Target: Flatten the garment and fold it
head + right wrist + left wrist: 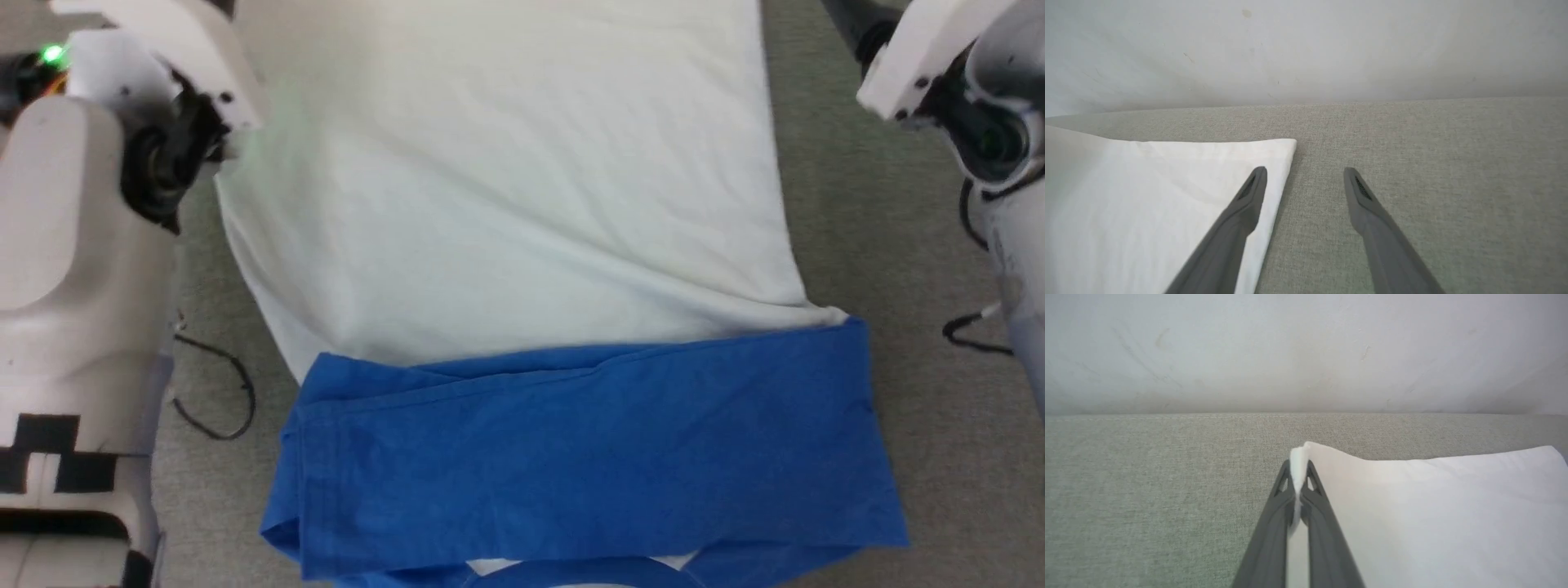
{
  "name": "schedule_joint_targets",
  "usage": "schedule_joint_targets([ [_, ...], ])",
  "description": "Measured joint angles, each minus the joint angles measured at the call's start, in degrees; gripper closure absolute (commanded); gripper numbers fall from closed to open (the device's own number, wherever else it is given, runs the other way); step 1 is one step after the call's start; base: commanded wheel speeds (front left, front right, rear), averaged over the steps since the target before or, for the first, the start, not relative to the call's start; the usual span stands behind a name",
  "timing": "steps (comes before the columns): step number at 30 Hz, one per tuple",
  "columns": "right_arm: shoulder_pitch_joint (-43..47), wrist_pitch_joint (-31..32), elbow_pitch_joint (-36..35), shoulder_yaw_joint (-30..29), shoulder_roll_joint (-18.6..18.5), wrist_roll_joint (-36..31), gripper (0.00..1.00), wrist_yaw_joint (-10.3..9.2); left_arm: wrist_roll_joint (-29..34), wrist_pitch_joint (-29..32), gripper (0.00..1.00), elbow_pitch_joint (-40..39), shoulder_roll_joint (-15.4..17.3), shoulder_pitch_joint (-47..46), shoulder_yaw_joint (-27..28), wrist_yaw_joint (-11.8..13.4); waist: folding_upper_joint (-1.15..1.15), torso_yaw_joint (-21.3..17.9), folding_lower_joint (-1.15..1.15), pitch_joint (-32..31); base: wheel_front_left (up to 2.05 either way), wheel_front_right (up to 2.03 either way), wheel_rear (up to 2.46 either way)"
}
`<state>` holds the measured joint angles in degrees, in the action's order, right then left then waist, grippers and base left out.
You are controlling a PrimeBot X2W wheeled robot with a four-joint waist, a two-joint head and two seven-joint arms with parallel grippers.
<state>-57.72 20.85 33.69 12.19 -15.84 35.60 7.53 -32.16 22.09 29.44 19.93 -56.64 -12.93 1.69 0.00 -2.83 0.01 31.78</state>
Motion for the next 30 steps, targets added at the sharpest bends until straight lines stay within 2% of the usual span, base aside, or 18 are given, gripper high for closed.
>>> schedule_joint_targets([
  [6, -9.5, 7.4, 11.5, 3.3, -0.8, -0.4, 0.0, 0.0, 0.4, -2.5, 1.0, 0.2, -3.5, -3.2, -2.3, -1.3, 0.0, 4.6, 0.0, 1.9, 0.0, 0.0, 0.0],
  [11, -15.1, 11.8, 17.6, 5.9, -1.4, -0.9, 0.0, 0.0, 0.4, -4.1, 1.0, 1.2, -5.0, -5.0, -3.5, -2.8, 0.0, 7.1, 0.0, 4.4, 0.0, 0.0, 0.0],
  [14, -18.6, 16.8, 20.3, 7.2, -2.0, -0.8, 0.0, 0.0, 0.4, -5.0, 1.0, 2.4, -5.4, -5.2, -4.0, -3.6, 0.0, 8.3, -0.02, 5.6, 0.0, 0.0, 0.0],
  [15, -19.7, 18.7, 21.1, 7.5, -2.3, -0.7, 0.56, 0.0, 0.4, -5.1, 1.0, 2.9, -5.4, -5.2, -4.1, -3.7, 0.0, 8.7, -0.02, 5.9, 0.0, 0.0, 0.0],
  [16, -20.8, 20.7, 21.7, 7.7, -2.3, -0.4, 0.81, 0.0, 0.4, -5.2, 1.0, 3.4, -5.4, -5.2, -4.2, -3.8, 0.0, 9.0, -0.02, 6.1, 0.0, 0.0, 0.0],
  [17, -21.6, 22.2, 22.2, 8.1, -2.5, -0.3, 1.0, 0.0, 0.4, -5.5, 1.0, 3.9, -5.3, -5.2, -4.3, -4.1, 0.0, 9.2, -0.02, 6.3, 0.0, 0.0, 0.0],
  [20, -22.6, 24.7, 22.5, 9.2, -2.6, 0.0, 1.0, 0.0, 0.4, -5.8, 1.0, 5.3, -5.2, -5.5, -4.4, -4.6, 0.0, 9.3, -0.02, 6.4, 0.0, 0.0, 0.0],
  [23, -22.0, 22.8, 21.1, 10.9, -2.8, 0.2, 1.0, -0.01, 0.4, -6.4, 1.0, 6.3, -4.6, -6.2, -4.7, -5.2, 0.0, 8.9, -0.01, 5.8, 0.0, 0.0, 0.0],
  [26, -19.8, 16.6, 18.0, 13.4, -3.9, 0.2, 1.0, 0.0, 1.1, -8.4, 1.0, 6.9, -3.7, -6.8, -4.8, -5.4, 0.0, 8.4, 0.0, 4.7, 0.0, 0.0, 0.0],
  [30, -18.4, 5.1, 11.6, 16.1, -7.1, 0.6, 1.0, 0.01, 1.9, -11.9, 1.0, 7.2, -2.0, -7.4, -4.5, -5.6, 0.0, 7.7, -0.01, 2.5, 0.0, 0.0, 0.0],
])
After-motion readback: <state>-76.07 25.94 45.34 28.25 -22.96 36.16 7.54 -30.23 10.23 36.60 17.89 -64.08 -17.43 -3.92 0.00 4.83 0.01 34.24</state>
